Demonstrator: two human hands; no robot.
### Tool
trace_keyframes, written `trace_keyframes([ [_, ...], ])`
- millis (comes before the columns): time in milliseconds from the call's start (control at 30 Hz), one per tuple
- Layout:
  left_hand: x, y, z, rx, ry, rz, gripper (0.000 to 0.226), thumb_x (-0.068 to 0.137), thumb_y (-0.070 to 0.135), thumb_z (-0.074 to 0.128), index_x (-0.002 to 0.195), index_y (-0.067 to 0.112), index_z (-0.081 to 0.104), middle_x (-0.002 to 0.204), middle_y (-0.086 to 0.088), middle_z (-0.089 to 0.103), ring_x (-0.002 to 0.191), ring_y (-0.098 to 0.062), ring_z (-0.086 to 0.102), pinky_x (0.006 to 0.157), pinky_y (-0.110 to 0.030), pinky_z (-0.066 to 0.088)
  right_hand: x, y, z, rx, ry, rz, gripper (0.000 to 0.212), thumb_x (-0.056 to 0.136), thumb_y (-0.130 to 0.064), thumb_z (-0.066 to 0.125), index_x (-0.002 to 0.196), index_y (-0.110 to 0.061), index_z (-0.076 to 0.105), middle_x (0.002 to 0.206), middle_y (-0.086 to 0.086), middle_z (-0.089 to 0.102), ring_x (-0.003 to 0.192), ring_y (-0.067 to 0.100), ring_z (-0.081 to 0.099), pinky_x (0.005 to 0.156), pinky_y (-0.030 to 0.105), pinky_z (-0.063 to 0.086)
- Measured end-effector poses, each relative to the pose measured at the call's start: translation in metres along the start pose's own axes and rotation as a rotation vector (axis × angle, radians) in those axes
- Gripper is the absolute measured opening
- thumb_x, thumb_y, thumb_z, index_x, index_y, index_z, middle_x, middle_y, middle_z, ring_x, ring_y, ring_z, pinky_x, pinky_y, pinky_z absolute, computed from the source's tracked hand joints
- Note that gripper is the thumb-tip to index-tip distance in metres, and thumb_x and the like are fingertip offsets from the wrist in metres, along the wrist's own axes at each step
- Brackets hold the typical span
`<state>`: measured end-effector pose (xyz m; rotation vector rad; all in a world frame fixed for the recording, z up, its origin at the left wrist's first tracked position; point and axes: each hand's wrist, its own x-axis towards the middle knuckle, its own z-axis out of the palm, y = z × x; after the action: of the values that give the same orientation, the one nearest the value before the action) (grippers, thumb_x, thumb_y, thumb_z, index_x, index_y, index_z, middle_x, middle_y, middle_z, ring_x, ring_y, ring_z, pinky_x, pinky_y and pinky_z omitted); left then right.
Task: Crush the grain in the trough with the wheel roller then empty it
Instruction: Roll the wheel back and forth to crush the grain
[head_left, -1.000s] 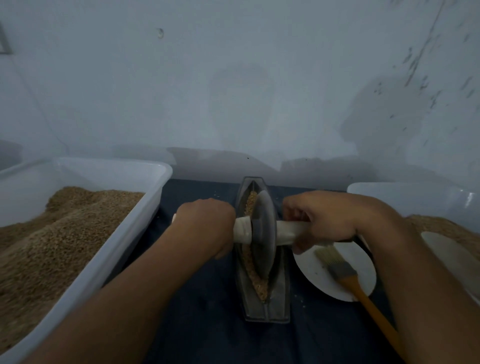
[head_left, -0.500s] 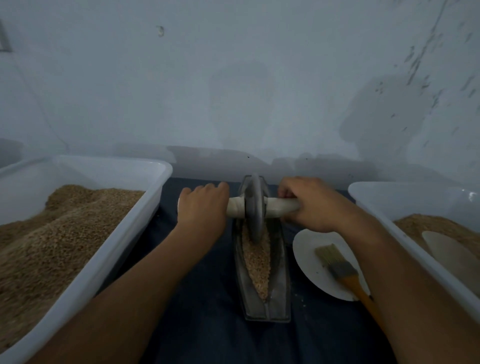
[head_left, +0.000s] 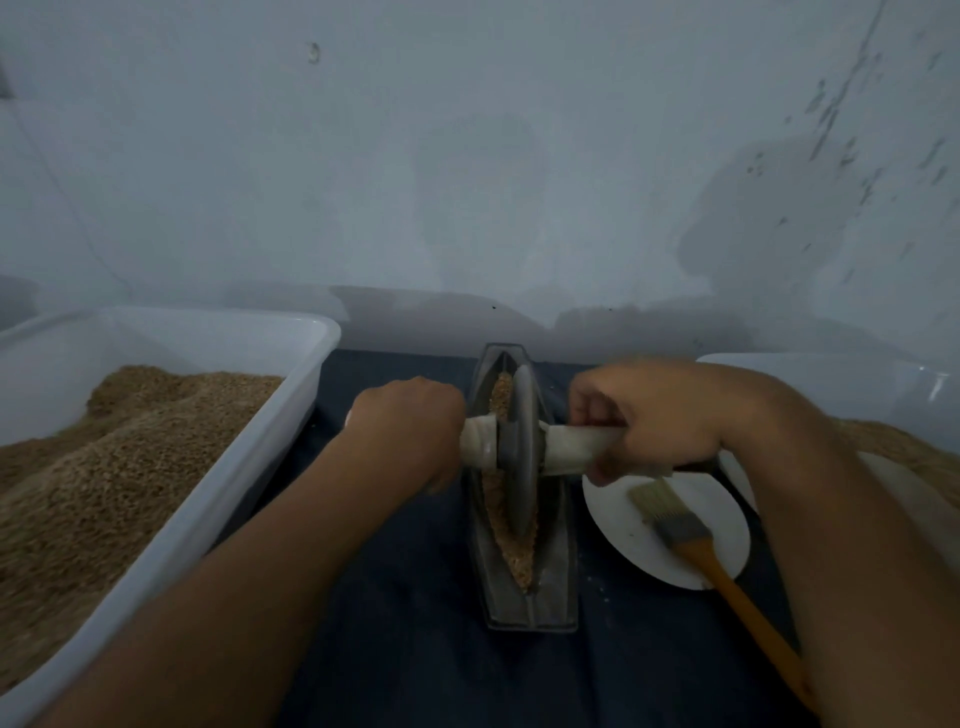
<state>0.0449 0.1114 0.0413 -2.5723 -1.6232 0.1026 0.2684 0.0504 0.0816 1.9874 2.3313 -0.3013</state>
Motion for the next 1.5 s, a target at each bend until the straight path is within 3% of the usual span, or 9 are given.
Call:
trace_keyframes([
  [133, 0.0, 0.004, -0.001, 0.001, -0.08, 0.017, 0.03, 0.072, 0.011, 0.073, 0.094, 0.018, 0.053, 0.079, 0.002, 0.044, 0.081, -0.02, 0.051, 0.068, -0.037, 0.043, 0.001, -0.002, 0.001, -0.01, -0.045, 0.016, 0.037, 0.071, -0.05, 0.083, 0.092, -0.041, 0.054, 0.084, -0.016, 0.064, 0.072, 0.001, 0.059, 0.058, 0.025, 0.042],
  [333, 0.01, 0.01, 0.02, -0.002, 0.22, -0.006, 0.026, 0.086, 0.023, 0.066, 0.104, 0.018, 0.047, 0.098, -0.002, 0.058, 0.085, -0.022, 0.056, 0.072, -0.035, 0.034, 0.013, 0.012, 0.011, 0.086, 0.043, 0.04, 0.027, 0.082, -0.044, 0.076, 0.1, -0.038, 0.057, 0.092, -0.016, 0.065, 0.082, 0.005, 0.061, 0.072, 0.032, 0.053],
  [467, 0.024, 0.007, 0.03, -0.061, 0.275, -0.033, 0.025, 0.09, 0.018, 0.061, 0.094, 0.019, 0.036, 0.104, -0.004, 0.06, 0.093, -0.024, 0.06, 0.074, -0.035, 0.033, 0.029, 0.016, 0.022, 0.055, 0.176, 0.003, 0.017, 0.094, -0.038, 0.063, 0.108, -0.033, 0.055, 0.093, -0.014, 0.057, 0.08, 0.004, 0.054, 0.063, 0.027, 0.041],
  [667, 0.051, 0.01, 0.031, -0.012, 0.352, -0.055, 0.019, 0.089, 0.017, 0.062, 0.1, 0.018, 0.045, 0.108, -0.006, 0.064, 0.098, -0.028, 0.062, 0.075, -0.037, 0.032, 0.04, 0.026, 0.034, 0.079, 0.25, -0.051, 0.02, 0.1, -0.043, 0.052, 0.11, -0.027, 0.057, 0.094, -0.009, 0.056, 0.079, 0.008, 0.052, 0.06, 0.025, 0.034],
  [733, 0.059, 0.008, 0.031, -0.023, 0.341, -0.05, 0.019, 0.09, 0.015, 0.061, 0.1, 0.017, 0.046, 0.108, -0.007, 0.064, 0.099, -0.028, 0.063, 0.076, -0.036, 0.032, 0.043, 0.026, 0.037, 0.063, 0.309, -0.062, 0.021, 0.102, -0.042, 0.049, 0.107, -0.024, 0.058, 0.099, -0.002, 0.057, 0.089, 0.017, 0.053, 0.067, 0.032, 0.04],
  [833, 0.069, 0.004, 0.033, -0.064, 0.324, -0.052, 0.019, 0.09, 0.013, 0.061, 0.102, 0.017, 0.047, 0.109, -0.007, 0.064, 0.099, -0.029, 0.062, 0.075, -0.036, 0.033, 0.048, 0.025, 0.042, -0.037, 0.391, -0.026, 0.034, 0.103, -0.042, 0.043, 0.128, -0.023, 0.055, 0.12, 0.004, 0.057, 0.11, 0.024, 0.051, 0.089, 0.039, 0.043],
  [933, 0.075, 0.002, 0.033, -0.065, 0.318, -0.043, 0.021, 0.089, 0.014, 0.062, 0.107, 0.015, 0.05, 0.109, -0.007, 0.064, 0.1, -0.029, 0.062, 0.075, -0.036, 0.034, 0.053, 0.024, 0.045, -0.016, 0.43, -0.016, 0.042, 0.103, -0.04, 0.044, 0.142, -0.023, 0.048, 0.132, 0.006, 0.054, 0.12, 0.027, 0.051, 0.097, 0.039, 0.042],
  [1200, 0.071, 0.011, 0.029, 0.058, 0.455, -0.009, 0.019, 0.091, 0.014, 0.059, 0.108, 0.015, 0.051, 0.104, -0.005, 0.064, 0.093, -0.027, 0.064, 0.073, -0.035, 0.032, 0.048, 0.034, 0.045, 0.246, 0.363, 0.019, 0.03, 0.1, -0.042, 0.053, 0.127, -0.029, 0.053, 0.115, -0.004, 0.061, 0.1, 0.017, 0.058, 0.077, 0.032, 0.044],
  [1500, 0.031, 0.011, 0.028, 0.001, 0.313, 0.006, 0.028, 0.088, 0.014, 0.063, 0.11, 0.014, 0.045, 0.11, -0.009, 0.06, 0.1, -0.029, 0.06, 0.077, -0.038, 0.032, 0.029, 0.009, 0.022, 0.1, 0.219, 0.066, 0.028, 0.083, -0.042, 0.074, 0.096, -0.036, 0.05, 0.099, -0.011, 0.059, 0.082, 0.006, 0.053, 0.06, 0.028, 0.038],
])
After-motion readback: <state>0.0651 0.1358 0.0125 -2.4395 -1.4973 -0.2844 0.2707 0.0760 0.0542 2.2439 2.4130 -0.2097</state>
